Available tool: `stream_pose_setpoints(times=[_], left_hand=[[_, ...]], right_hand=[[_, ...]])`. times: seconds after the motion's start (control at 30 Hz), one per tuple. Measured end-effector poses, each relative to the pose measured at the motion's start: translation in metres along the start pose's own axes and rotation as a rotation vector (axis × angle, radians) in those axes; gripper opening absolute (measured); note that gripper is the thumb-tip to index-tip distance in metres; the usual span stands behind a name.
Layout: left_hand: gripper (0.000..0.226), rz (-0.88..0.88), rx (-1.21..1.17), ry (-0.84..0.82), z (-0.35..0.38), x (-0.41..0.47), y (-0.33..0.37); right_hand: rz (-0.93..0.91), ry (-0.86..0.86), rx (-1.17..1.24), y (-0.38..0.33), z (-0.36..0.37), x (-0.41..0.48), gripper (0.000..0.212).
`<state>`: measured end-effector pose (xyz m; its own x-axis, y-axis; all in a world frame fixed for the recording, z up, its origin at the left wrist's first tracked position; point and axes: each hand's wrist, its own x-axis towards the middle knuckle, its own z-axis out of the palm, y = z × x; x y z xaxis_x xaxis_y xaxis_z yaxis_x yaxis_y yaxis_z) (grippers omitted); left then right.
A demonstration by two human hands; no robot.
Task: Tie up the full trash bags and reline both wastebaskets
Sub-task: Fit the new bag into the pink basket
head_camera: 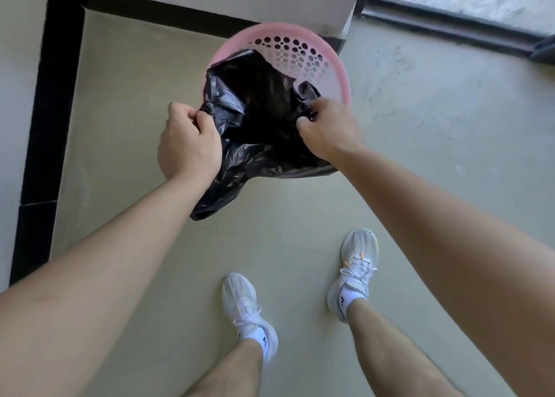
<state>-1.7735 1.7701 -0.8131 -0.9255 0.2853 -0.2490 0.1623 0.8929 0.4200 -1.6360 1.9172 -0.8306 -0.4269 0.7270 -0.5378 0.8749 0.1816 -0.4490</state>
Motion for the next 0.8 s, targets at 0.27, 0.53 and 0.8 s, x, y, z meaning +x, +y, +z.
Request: stream_pose_setpoints(times=[0.27,0.53,0.8], left_hand=[[0.035,0.212,0.078,0.078,-0.001,0.005,-0.004],[0.033,0.559,0.005,0.295,0.033,0.053,0.004],[0.035,0.646,-0.034,0.365,0.086,0.113,0.008]], right_hand=[[0.165,0.353,0.144,0.03,-0.045,-0.004,0.067],[-0.419,0.555,-0.387,-0.016,-0.006,0.048,0.101],[-0.511,0.604,-0.706,0.001,0.007,0.148,0.066]])
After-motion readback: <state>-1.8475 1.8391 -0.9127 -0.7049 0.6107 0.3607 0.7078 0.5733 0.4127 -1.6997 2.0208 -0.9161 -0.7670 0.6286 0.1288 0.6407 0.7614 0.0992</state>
